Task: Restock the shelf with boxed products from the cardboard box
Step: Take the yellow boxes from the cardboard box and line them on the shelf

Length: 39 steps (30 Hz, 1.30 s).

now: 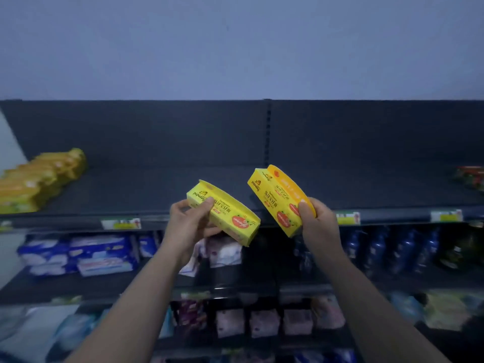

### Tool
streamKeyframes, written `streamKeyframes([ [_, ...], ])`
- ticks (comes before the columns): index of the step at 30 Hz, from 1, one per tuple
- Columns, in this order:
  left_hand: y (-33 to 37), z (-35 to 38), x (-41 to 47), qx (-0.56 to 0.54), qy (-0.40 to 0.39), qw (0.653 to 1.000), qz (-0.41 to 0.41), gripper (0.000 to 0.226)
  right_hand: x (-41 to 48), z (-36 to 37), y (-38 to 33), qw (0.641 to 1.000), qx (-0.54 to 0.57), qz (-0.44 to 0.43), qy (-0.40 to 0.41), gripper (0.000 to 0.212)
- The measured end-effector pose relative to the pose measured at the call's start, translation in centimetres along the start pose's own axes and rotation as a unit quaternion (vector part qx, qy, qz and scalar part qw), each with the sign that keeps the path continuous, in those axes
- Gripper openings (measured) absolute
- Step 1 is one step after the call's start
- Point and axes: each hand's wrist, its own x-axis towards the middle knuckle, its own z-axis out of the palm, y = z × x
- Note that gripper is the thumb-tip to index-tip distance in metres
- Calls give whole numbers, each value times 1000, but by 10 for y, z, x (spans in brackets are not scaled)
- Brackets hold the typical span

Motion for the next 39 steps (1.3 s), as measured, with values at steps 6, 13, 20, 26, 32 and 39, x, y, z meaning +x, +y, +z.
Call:
streamKeyframes([
  [6, 33, -98, 3, 8, 108, 993, 45, 60, 11, 105, -21, 996, -7, -17, -90, 26],
  [13, 59, -174, 19, 27, 193, 978, 75, 51, 46, 203, -34, 990, 0, -38, -135, 20],
  [20, 95, -230, 77, 95, 249, 959, 98, 89, 112, 292, -47, 982, -11, -25, -186, 19],
  [26, 108, -276, 136, 135, 281, 943, 117, 71, 166, 363, -39, 976, -56, -19, -210, 20],
  [32, 128, -316, 180, 134, 285, 939, 137, 52, 193, 425, -26, 971, -60, 3, -232, 18],
  [39, 156, -347, 223, 174, 316, 918, 164, 50, 211, 490, -16, 972, -61, 24, -226, 15],
])
